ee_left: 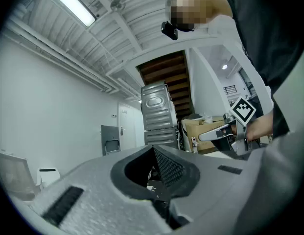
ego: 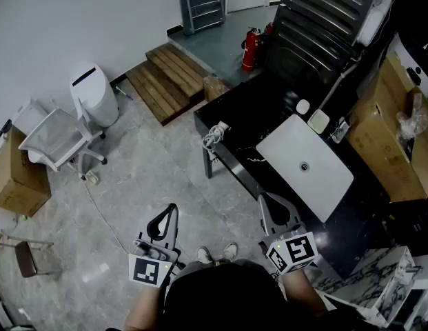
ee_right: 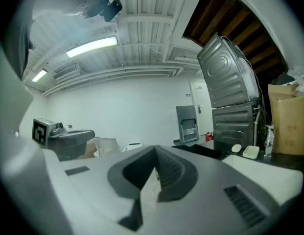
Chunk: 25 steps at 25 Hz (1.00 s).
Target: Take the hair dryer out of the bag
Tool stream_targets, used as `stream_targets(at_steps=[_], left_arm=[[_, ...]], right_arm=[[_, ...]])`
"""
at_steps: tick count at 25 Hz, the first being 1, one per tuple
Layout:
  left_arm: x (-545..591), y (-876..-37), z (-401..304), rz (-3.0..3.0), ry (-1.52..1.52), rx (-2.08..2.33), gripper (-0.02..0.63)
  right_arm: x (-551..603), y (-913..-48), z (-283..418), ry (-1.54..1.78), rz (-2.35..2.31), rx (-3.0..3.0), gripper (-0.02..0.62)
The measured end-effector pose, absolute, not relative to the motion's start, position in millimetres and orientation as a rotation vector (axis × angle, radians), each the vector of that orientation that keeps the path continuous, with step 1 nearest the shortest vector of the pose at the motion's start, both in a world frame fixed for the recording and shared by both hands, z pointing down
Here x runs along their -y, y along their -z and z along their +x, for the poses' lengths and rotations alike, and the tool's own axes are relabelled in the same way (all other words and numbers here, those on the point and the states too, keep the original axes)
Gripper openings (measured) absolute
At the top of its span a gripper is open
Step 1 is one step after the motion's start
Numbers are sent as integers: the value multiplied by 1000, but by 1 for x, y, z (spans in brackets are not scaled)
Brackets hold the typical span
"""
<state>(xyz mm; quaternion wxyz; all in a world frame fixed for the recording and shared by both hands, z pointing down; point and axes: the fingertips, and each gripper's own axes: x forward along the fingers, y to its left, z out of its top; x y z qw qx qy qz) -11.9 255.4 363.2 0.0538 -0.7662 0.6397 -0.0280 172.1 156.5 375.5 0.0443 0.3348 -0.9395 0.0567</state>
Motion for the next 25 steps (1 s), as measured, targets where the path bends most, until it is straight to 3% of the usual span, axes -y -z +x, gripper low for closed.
stream_targets(at_steps=[25], left_arm=[[-250,-363,-18,-2225,201,-2008,21]], right_arm=[[-146,-399,169,-356,876,2961,12]])
